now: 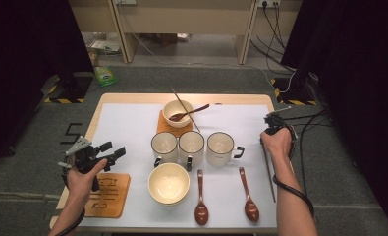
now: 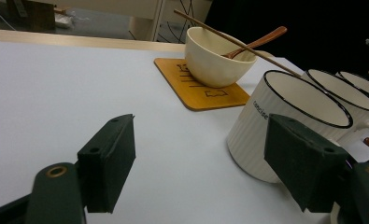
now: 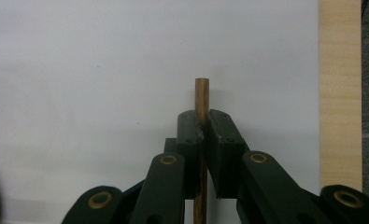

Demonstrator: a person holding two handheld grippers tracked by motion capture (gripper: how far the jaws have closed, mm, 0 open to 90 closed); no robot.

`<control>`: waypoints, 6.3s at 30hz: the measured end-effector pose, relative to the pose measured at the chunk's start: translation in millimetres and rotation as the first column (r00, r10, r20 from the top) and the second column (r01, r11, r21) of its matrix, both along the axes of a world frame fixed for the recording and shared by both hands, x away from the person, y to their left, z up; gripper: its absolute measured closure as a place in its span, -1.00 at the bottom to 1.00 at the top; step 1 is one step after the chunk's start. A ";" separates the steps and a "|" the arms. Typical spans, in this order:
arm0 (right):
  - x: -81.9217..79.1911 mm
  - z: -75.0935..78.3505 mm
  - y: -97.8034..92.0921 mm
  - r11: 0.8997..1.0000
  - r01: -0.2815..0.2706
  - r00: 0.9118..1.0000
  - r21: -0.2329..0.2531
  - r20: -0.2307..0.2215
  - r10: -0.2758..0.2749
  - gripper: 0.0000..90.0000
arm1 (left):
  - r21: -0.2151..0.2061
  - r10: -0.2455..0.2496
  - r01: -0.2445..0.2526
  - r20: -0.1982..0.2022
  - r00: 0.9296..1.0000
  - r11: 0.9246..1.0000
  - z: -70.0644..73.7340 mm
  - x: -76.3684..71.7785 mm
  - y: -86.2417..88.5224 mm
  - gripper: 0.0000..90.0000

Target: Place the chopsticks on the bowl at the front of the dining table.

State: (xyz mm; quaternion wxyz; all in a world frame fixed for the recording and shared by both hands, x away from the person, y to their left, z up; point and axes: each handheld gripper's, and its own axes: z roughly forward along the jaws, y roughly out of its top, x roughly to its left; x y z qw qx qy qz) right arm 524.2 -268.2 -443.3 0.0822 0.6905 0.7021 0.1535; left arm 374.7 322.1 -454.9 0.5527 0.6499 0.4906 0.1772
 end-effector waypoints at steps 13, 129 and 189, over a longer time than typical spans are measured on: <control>7.7 -1.8 7.8 1.000 -0.014 1.000 -0.012 0.009 0.014 0.85 | -0.002 0.006 -0.006 0.001 1.000 1.000 0.4 -0.9 3.2 -0.46; -117.0 1.1 6.5 0.998 -0.026 0.967 -0.064 -0.253 0.009 0.90 | -0.005 0.002 -0.002 0.011 1.000 1.000 3.4 -1.5 3.0 -0.46; -98.3 54.1 29.7 0.999 -0.039 0.998 -0.034 -0.054 0.037 0.90 | -0.005 0.005 -0.005 0.014 1.000 1.000 5.4 -2.1 4.3 -0.46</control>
